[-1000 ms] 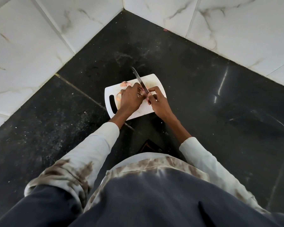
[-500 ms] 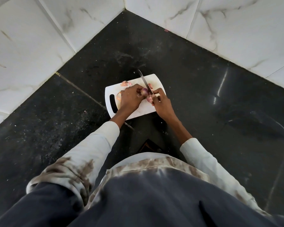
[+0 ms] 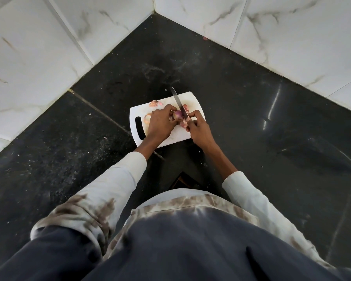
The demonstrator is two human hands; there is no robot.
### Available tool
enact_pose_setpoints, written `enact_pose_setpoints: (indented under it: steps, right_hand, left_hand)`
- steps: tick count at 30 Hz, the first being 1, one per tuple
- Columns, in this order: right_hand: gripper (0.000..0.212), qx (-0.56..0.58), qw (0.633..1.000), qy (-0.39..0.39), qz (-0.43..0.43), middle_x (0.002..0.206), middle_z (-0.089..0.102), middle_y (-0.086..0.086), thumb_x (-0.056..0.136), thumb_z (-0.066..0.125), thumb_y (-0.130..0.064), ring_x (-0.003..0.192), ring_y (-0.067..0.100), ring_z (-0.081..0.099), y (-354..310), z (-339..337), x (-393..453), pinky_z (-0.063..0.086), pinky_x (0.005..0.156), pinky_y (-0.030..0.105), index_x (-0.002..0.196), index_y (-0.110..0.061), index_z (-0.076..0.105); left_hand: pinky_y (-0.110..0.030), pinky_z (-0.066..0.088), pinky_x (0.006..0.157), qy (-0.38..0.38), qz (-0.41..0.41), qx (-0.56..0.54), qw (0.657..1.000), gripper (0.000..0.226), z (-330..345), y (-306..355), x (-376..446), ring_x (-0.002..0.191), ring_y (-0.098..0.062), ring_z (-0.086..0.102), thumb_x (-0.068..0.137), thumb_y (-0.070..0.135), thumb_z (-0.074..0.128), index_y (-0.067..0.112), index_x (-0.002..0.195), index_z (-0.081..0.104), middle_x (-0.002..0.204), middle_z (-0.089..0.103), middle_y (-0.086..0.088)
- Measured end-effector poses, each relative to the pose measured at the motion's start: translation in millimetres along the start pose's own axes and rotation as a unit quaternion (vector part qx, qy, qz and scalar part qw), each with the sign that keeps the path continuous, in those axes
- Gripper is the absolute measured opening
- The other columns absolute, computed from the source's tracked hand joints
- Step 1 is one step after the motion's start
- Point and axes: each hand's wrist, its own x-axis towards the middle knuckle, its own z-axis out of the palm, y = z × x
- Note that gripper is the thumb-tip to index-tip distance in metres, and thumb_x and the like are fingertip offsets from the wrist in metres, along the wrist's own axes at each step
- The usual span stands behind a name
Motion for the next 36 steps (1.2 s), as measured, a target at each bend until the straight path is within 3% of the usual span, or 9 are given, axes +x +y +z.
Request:
enact_pose_setpoints:
  steps: [4,6,9,15,22,28,33,36]
  right_hand:
    - [0.01,0.0,1.0,0.01,-0.016,0.097,0.073,0.008,0.112,0.045,-0.029,0.074,0.03,0.063,-2,1,-6,0.048,0.062,0.04,0.117,-0.025,0.051]
    - [0.007,-0.005,1.0,0.001,-0.016,0.101,0.072,0.012,0.112,0.045,-0.029,0.082,0.039,0.063,-4,1,-9,0.048,0.065,0.04,0.116,-0.026,0.05]
    - [0.006,-0.006,1.0,-0.003,-0.019,0.099,0.072,0.014,0.112,0.044,-0.027,0.075,0.023,0.055,-5,1,-11,0.041,0.063,0.033,0.116,-0.026,0.047]
    - [0.018,-0.054,0.998,-0.005,-0.013,0.072,0.054,0.006,0.109,0.041,-0.015,0.059,0.018,0.044,-5,2,-12,0.037,0.057,0.037,0.124,-0.025,0.045]
    - [0.034,-0.103,0.994,0.01,-0.025,0.072,0.052,0.001,0.108,0.04,-0.01,0.059,0.019,0.047,-7,6,-9,0.035,0.055,0.034,0.141,-0.016,0.039]
    - [0.035,-0.098,0.995,0.017,-0.021,0.075,0.055,0.005,0.108,0.041,-0.01,0.058,0.02,0.048,-11,11,-6,0.032,0.051,0.031,0.143,-0.013,0.039]
    - [0.029,-0.087,0.996,0.012,-0.01,0.072,0.054,0.004,0.108,0.041,-0.01,0.059,0.022,0.048,-14,7,0,0.037,0.058,0.036,0.137,-0.013,0.042]
    - [0.02,-0.08,0.997,-0.007,0.009,0.085,0.063,0.014,0.108,0.04,-0.011,0.062,0.024,0.05,-13,1,-1,0.04,0.061,0.039,0.126,-0.018,0.042]
  left_hand:
    - [-0.049,0.051,0.106,0.005,0.002,0.005,1.0,0.03,0,2,1,0.109,-0.026,0.072,0.095,0.026,0.076,0.011,0.122,0.073,0.115,0.079,-0.005]
    - [-0.048,0.052,0.105,0.014,0.003,0.0,1.0,0.027,1,2,3,0.108,-0.024,0.072,0.095,0.024,0.075,0.011,0.119,0.076,0.115,0.079,-0.005]
    - [-0.045,0.054,0.104,0.022,-0.004,-0.004,1.0,0.024,3,3,3,0.107,-0.024,0.072,0.095,0.02,0.075,0.01,0.116,0.078,0.113,0.079,-0.006]
    - [-0.04,0.058,0.09,0.022,-0.003,-0.015,1.0,0.014,5,5,3,0.096,-0.02,0.071,0.09,0.01,0.073,0.008,0.103,0.079,0.101,0.079,-0.005]
    - [-0.044,0.058,0.091,-0.007,0.008,0.018,1.0,0.021,5,2,11,0.097,-0.023,0.072,0.089,0.006,0.066,0.006,0.105,0.078,0.103,0.08,-0.006]
    - [-0.043,0.059,0.089,-0.003,0.019,0.019,1.0,0.02,8,-1,14,0.096,-0.023,0.073,0.092,0.006,0.065,0.006,0.106,0.078,0.103,0.08,-0.007]
    - [-0.047,0.057,0.087,0.002,0.03,0.028,0.999,0.021,10,-5,16,0.093,-0.027,0.072,0.091,0.004,0.063,0.007,0.103,0.08,0.099,0.08,-0.008]
    - [-0.048,0.056,0.086,0.008,0.028,0.033,0.999,0.022,11,-6,14,0.093,-0.028,0.071,0.088,0.005,0.061,0.009,0.1,0.078,0.097,0.079,-0.007]
